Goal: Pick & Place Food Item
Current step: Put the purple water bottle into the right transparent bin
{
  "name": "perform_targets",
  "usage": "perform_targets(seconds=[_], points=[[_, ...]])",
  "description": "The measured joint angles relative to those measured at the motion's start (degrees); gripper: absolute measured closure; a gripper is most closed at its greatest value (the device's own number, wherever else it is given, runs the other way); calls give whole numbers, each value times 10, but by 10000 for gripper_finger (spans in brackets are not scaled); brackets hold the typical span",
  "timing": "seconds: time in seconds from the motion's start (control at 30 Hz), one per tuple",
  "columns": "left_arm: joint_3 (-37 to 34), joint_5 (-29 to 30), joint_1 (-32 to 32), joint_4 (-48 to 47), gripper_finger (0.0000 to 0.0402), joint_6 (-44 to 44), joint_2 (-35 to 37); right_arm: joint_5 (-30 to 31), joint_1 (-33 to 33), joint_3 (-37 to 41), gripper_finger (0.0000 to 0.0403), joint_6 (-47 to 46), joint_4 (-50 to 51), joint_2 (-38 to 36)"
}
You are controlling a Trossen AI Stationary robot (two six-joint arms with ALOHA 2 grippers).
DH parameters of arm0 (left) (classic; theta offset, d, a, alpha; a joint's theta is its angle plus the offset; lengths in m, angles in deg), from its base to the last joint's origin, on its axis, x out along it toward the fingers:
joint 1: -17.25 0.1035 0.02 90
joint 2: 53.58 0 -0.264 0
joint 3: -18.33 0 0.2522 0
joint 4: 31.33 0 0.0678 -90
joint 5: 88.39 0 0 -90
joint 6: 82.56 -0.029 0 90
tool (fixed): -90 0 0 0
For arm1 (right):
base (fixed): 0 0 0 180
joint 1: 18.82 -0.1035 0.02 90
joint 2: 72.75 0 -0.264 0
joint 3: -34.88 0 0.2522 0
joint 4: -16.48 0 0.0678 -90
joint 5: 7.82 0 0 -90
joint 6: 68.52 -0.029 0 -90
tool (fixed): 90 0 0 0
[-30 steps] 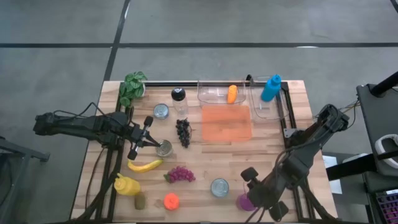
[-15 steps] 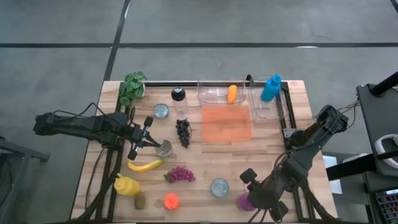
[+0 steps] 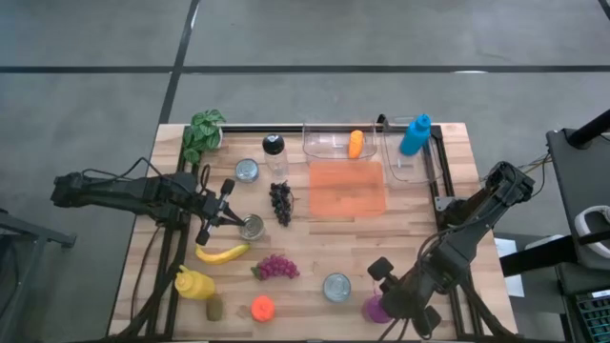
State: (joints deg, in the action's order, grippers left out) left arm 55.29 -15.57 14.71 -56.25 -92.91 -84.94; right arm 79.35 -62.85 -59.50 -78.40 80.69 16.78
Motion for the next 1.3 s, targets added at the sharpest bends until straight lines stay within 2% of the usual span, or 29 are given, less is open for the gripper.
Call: perform_targets(seconds=[0.33, 0.9, 1.17, 1.3], points=[[0, 0, 0, 0, 395, -2, 0, 1, 0, 0, 340, 15, -1, -1], [0, 0, 0, 1, 395, -1, 0, 19, 0, -5, 339, 9, 3, -5], [0, 0, 0, 1, 395, -1, 0, 52, 0, -5, 339, -32, 10, -42], [0, 0, 0, 0, 395, -1, 0, 91, 2, -5, 339, -70, 35, -72]])
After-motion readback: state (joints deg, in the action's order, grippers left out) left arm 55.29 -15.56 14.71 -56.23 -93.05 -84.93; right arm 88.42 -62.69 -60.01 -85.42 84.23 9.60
